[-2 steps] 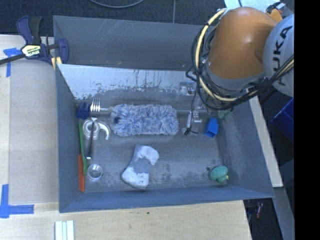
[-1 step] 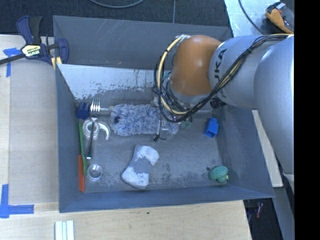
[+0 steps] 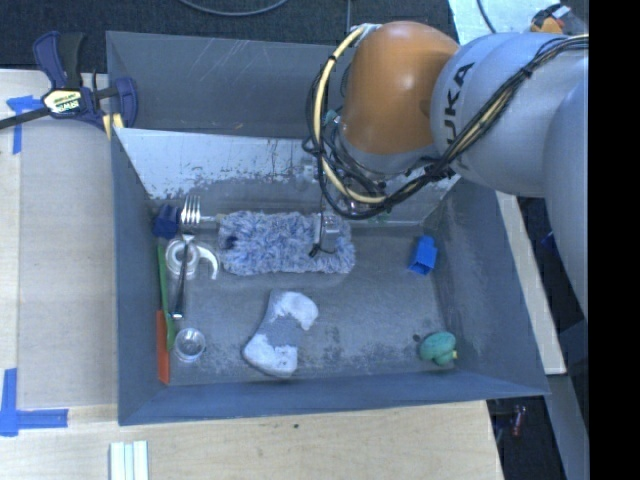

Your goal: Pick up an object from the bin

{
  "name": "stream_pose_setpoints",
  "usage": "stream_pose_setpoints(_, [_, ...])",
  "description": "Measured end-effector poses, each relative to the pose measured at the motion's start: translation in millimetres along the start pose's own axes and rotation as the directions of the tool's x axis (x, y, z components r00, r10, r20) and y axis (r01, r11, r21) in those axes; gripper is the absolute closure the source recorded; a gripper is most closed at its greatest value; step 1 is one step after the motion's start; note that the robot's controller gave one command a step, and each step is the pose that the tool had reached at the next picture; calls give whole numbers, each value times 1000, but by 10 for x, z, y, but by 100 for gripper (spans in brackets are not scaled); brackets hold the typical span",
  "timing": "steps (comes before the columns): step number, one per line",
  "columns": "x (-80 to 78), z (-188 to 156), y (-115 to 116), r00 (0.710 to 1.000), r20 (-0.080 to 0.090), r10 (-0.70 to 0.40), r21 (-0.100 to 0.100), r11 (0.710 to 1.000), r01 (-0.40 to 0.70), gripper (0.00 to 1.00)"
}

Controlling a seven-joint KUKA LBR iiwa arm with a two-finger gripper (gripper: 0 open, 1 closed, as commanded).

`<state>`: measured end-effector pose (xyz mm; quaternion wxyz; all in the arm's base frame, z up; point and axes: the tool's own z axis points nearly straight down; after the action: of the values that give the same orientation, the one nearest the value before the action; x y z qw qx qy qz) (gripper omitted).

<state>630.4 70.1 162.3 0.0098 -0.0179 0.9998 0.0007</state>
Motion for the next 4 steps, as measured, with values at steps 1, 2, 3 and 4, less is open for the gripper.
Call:
stream_pose_setpoints(1, [99,898,-191,999,-14,50,1,999,-50,0])
stream_pose_setpoints(2, [114,910,-136,992,-6,128,0,992,-128,0])
stream_pose_setpoints(3, [90,897,-195,998,-8,55,1,998,-55,100])
stream_pose_setpoints(4, [90,897,-195,998,-8,55,1,998,-55,100])
